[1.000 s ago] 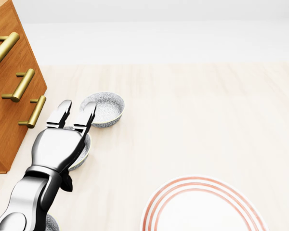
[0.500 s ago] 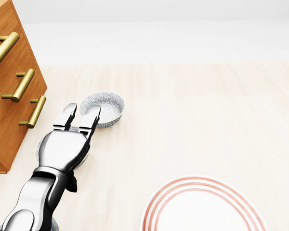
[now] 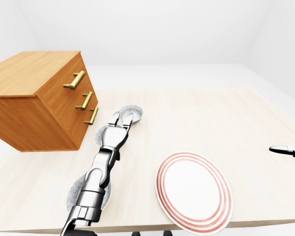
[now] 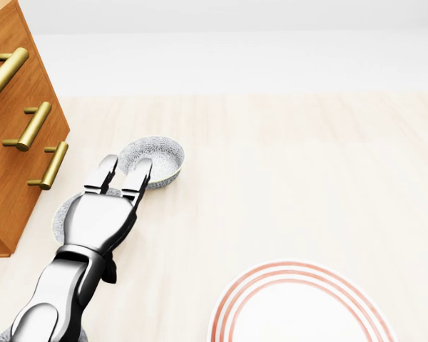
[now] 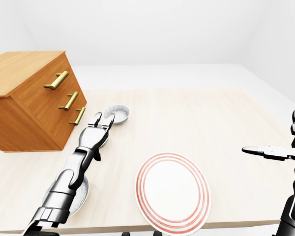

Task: Put the bowl in the middle on the plate.

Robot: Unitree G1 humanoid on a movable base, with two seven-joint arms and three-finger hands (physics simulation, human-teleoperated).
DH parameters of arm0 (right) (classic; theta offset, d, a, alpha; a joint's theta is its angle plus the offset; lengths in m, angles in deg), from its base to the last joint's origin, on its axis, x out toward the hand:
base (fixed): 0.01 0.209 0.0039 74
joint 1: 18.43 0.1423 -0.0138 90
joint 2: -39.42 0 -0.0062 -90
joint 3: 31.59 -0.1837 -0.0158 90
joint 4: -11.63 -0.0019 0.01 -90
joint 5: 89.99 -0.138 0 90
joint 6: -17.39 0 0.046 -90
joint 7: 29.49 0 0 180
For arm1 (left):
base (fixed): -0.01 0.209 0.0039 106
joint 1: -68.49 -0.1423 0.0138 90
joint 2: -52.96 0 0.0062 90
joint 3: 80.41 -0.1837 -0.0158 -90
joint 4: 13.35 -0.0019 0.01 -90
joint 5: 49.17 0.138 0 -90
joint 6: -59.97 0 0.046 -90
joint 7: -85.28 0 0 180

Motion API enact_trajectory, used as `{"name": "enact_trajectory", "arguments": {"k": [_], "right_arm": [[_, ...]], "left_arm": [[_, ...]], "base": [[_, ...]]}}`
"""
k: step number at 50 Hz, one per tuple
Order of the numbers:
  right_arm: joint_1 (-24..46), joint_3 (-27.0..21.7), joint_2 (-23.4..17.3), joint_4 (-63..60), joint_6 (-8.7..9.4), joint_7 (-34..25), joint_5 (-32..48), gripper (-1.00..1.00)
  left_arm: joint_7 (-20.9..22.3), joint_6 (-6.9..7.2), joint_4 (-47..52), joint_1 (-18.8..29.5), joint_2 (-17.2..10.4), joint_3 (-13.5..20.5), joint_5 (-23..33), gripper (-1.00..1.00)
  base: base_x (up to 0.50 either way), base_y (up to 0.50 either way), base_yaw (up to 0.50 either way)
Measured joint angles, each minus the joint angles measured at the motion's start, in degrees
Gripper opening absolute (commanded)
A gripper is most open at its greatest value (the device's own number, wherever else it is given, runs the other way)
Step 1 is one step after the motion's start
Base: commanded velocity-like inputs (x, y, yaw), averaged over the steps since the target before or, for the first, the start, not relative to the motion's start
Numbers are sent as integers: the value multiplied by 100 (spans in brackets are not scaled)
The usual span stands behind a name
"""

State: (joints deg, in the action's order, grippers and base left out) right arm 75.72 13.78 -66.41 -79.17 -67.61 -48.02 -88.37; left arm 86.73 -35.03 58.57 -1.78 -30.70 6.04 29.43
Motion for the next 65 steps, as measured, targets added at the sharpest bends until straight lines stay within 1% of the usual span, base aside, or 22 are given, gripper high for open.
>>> {"name": "enact_trajectory", "arguments": {"k": [25, 48, 65], "right_arm": [[6, 7, -4, 18, 0, 5, 6, 100], [3, 6, -2, 25, 0, 3, 1, 100], [2, 8, 5, 28, 0, -6, -1, 100]], "left_arm": [[-275, 0, -676, 214, -159, 51, -48, 100], [-431, 0, -1044, 307, -284, 94, -131, 100], [-676, 0, -1695, 622, -370, 72, -143, 100]], "base": [[0, 0, 0], [0, 0, 0], [0, 0, 0]]}}
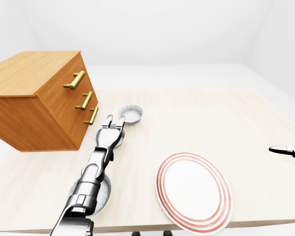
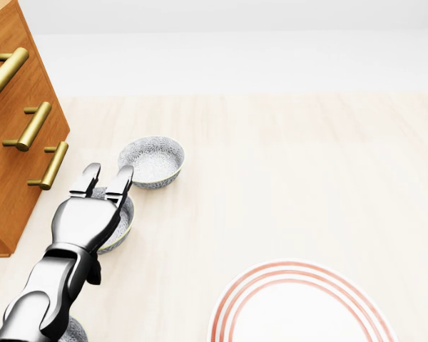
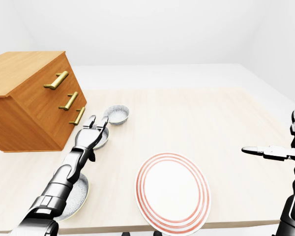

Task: Put the bowl in the middle on the plate.

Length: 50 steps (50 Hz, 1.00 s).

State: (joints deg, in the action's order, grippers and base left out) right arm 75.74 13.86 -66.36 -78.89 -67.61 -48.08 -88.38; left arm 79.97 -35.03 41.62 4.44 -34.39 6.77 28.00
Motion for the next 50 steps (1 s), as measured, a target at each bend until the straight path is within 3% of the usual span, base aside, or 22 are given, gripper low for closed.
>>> {"name": "enact_trajectory", "arguments": {"k": [50], "right_arm": [[-12, -20, 9, -44, 0, -22, -4, 100]], "left_arm": [[-710, 0, -1769, 703, -78, -205, -4, 100]], "base": [[0, 0, 0]]}}
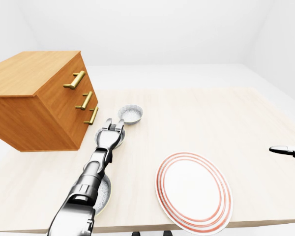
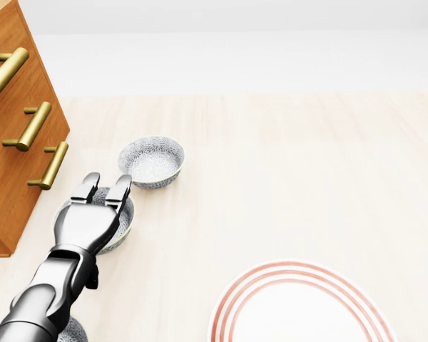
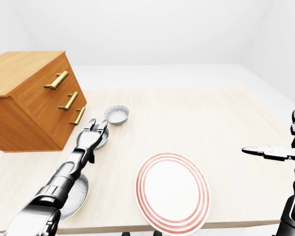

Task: Put the bowl in the middle on the plate.

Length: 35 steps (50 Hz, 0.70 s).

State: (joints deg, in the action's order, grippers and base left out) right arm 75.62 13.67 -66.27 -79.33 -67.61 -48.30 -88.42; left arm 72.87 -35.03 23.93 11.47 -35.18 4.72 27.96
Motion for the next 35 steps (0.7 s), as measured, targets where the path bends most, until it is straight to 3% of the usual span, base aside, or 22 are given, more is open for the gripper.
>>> {"name": "enact_trajectory", "arguments": {"k": [35], "right_arm": [[-7, 15, 11, 42, 0, -15, -9, 100]], "left_arm": [[-414, 0, -1244, 607, -42, -160, -50, 100]], "base": [[0, 0, 0]]}}
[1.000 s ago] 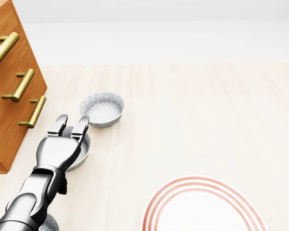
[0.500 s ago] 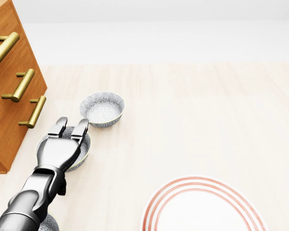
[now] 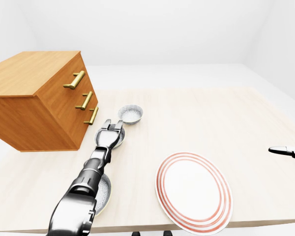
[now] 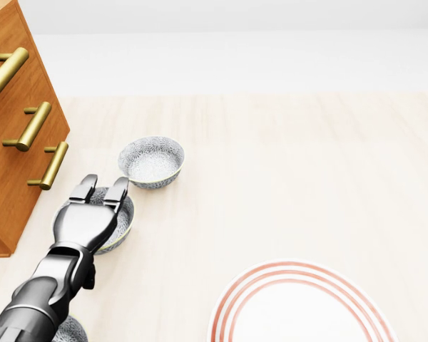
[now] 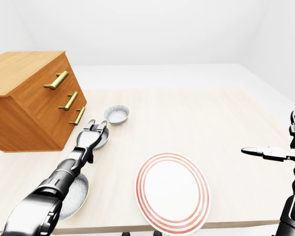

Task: Put the bowl in the middle on the plate.

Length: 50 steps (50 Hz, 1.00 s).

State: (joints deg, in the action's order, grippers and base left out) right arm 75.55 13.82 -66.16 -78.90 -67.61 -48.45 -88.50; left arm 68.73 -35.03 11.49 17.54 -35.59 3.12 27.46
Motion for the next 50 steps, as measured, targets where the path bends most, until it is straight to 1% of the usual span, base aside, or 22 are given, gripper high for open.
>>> {"name": "enact_trajectory", "arguments": {"k": [34, 35, 36, 37, 38, 39, 40, 41, 50], "right_arm": [[-10, 1, -3, -16, 0, 8, -6, 100], [-12, -2, -1, -25, 0, 5, -5, 100], [-15, -7, 0, -43, 0, 0, -4, 100], [-18, -12, 1, -61, 0, -6, -2, 100], [-21, -17, 3, -76, 0, -11, 1, 100], [-22, -20, 5, -84, 0, -15, 4, 100], [-22, -23, 7, -89, 0, -19, 6, 100], [-22, -26, 9, -94, 0, -22, 8, 100], [-13, -30, 9, -90, 0, -31, 9, 100]], "left_arm": [[29, 0, -140, 85, -5, -17, -33, 100], [37, 0, -135, 84, -5, -17, -32, 96], [47, 0, -129, 82, -5, -17, -32, 55], [60, 0, -121, 81, -6, -15, -33, 29], [55, -1, -107, 83, -5, -8, -44, 15], [46, 1, -90, 86, -5, 5, -56, -32], [54, 0, -76, 86, -7, 14, -63, -62], [58, 0, -62, 89, -7, 24, -73, -100], [150, 0, -38, 73, 5, 39, -96, -100]], "base": [[0, 0, 0], [0, 0, 0], [0, 0, 0], [0, 0, 0], [0, 0, 0], [0, 0, 0], [0, 0, 0], [0, 0, 0], [0, 0, 0]]}}
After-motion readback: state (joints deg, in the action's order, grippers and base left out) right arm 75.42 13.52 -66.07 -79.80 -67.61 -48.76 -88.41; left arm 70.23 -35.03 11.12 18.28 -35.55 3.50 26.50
